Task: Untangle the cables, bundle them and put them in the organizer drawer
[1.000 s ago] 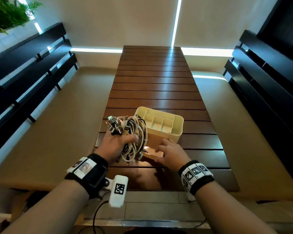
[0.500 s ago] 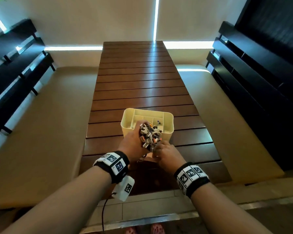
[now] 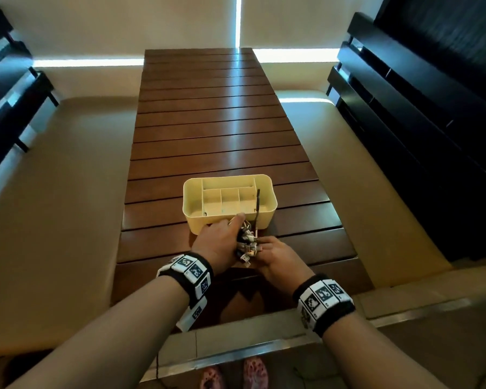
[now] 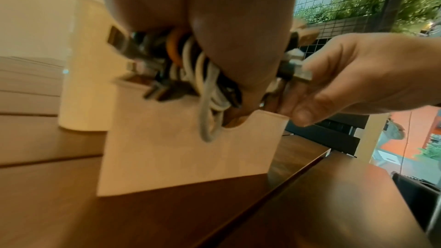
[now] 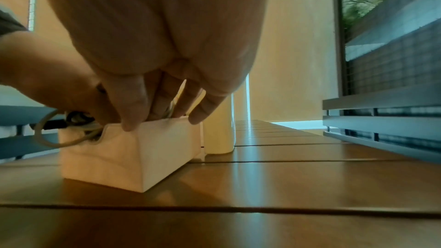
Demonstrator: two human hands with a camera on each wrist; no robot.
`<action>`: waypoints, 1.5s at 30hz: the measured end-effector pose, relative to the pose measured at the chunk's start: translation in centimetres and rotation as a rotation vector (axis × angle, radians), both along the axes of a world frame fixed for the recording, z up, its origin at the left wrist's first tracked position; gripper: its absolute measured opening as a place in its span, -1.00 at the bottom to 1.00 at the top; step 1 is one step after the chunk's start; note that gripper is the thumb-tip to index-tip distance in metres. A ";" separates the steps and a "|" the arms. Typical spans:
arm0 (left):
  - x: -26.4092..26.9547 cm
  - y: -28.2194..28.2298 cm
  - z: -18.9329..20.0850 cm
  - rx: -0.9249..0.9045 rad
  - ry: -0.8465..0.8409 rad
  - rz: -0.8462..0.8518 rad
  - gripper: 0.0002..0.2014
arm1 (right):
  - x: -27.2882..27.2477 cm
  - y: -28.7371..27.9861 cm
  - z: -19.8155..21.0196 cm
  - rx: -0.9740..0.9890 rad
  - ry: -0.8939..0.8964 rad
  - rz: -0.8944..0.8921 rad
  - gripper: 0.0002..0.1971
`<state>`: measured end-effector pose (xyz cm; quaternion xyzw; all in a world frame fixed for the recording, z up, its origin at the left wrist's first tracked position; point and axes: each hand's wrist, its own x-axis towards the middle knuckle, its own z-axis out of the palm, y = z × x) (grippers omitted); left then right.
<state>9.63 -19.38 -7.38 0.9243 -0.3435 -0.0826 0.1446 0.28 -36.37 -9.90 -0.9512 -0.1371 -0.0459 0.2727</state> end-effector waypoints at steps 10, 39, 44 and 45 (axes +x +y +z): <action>0.9 -1.6 -0.3 0.127 -0.041 0.032 -0.37 | -0.9 2.0 2.5 -0.062 -0.075 -0.236 -0.44; -0.7 3.9 0.7 0.067 0.000 -0.181 -0.10 | 4.0 1.6 2.7 -0.171 0.221 -0.281 -0.66; -0.9 5.4 -1.2 0.180 0.036 -0.215 -0.19 | 3.3 1.8 2.1 -0.177 0.206 -0.305 -0.49; -0.8 5.4 -1.4 0.178 0.020 -0.214 -0.22 | 3.2 2.0 2.1 -0.223 0.205 -0.292 -0.51</action>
